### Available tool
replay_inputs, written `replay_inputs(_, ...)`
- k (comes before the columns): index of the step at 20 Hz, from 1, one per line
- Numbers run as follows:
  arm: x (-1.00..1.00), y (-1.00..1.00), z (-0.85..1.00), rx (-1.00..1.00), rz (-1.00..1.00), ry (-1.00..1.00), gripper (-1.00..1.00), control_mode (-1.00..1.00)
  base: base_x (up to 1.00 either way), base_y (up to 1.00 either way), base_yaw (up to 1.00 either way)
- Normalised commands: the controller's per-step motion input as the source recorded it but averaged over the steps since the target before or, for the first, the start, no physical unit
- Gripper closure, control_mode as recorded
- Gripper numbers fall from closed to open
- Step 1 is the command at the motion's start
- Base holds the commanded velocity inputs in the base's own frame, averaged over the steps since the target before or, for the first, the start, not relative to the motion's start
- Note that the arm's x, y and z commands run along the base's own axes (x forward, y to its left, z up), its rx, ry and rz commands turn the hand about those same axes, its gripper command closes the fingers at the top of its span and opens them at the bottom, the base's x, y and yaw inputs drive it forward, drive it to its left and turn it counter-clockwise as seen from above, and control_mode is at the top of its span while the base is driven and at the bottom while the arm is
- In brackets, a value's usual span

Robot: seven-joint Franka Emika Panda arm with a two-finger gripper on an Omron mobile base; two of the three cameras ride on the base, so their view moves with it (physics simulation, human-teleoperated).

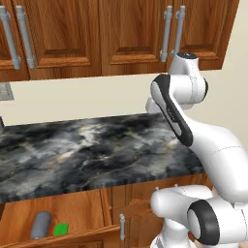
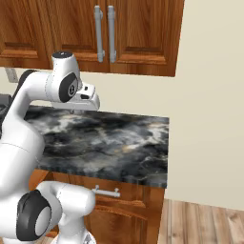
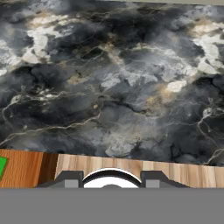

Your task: Restock the sink supplies by placing the sponge and soap dispenser on the counter and next to the sink. Make sure the soap dispenser is upright.

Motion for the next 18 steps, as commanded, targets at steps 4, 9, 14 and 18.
replay_inputs(4, 0.00, 0.00, 0.00, 0.00, 0.00, 0.00, -1.00, 1.00, -0.11, 0.00, 0.00)
replay_inputs(9, 0.00, 0.00, 0.00, 0.00, 0.00, 0.00, -1.00, 1.00, -0.65, 0.33, -0.01)
replay_inputs(14, 0.00, 0.00, 0.00, 0.00, 0.00, 0.00, -1.00, 1.00, -0.52, 0.78, 0.00)
replay_inputs(18, 0.00, 0.00, 0.00, 0.00, 0.00, 0.00, -1.00, 1.00, -0.18, 0.88, 0.00)
